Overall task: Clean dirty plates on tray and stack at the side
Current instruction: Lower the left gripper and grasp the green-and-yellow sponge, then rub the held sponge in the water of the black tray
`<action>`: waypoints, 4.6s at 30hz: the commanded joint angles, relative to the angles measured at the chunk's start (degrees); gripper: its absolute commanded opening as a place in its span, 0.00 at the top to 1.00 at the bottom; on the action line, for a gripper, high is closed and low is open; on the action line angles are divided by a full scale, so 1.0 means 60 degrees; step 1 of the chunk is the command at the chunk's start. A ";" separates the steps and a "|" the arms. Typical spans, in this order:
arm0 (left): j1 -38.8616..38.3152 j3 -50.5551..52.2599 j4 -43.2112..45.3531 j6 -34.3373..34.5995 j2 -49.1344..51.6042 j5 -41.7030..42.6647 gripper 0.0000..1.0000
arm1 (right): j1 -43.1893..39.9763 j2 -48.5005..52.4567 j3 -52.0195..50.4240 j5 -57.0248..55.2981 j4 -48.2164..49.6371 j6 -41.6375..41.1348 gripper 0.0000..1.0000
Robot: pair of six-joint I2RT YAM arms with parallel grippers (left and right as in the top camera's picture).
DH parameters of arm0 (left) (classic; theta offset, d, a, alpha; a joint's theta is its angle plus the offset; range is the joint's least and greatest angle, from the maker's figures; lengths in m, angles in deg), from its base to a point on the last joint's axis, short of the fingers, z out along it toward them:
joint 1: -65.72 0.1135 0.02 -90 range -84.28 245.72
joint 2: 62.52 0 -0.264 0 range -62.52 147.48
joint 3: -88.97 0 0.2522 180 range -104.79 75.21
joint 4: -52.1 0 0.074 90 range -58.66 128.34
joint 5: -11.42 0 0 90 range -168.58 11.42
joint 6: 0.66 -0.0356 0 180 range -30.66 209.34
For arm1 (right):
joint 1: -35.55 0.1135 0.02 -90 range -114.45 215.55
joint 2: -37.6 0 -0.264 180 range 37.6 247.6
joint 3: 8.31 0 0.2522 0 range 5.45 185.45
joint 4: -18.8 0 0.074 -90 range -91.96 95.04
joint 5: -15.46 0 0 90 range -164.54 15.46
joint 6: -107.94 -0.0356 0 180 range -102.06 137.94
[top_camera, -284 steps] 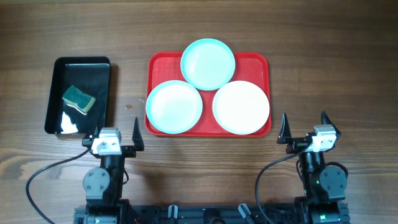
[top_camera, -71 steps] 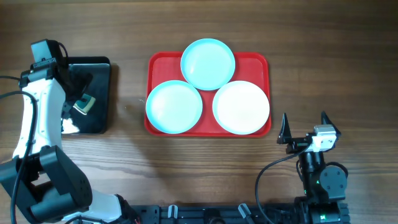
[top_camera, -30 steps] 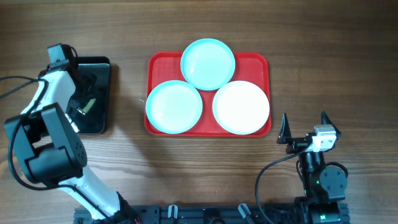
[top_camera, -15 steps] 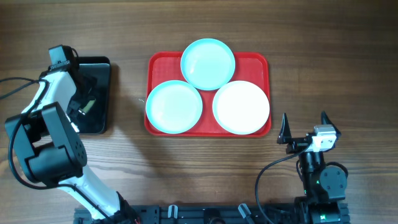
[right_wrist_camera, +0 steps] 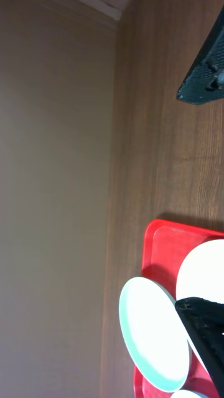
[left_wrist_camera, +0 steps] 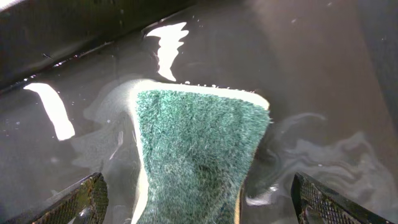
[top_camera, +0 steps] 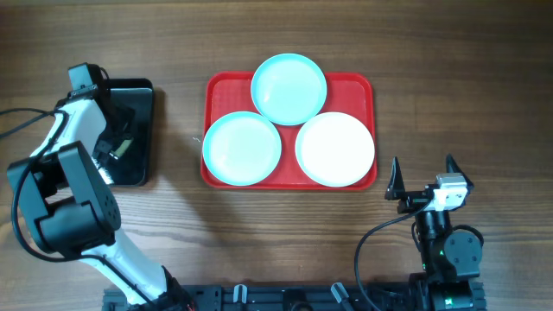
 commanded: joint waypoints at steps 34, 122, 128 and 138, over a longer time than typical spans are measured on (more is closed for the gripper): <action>0.0328 0.0084 0.0514 0.0120 0.0849 -0.0408 0.96 | -0.0047 -0.0076 -0.0011 0.0157 0.0026 -0.0171 0.00; 0.0324 0.0084 -0.0696 0.0120 0.0849 0.2448 0.86 | -0.0047 -0.0076 -0.0011 0.0157 0.0026 -0.0175 0.00; 0.0328 0.0084 -0.0175 0.0120 0.0849 0.0860 0.00 | -0.0047 -0.0076 -0.0011 0.0157 0.0026 -0.0168 0.00; 0.0324 0.0084 0.0138 0.0124 0.0849 0.0889 0.40 | -0.0047 -0.0076 -0.0011 0.0157 0.0026 -0.0175 0.00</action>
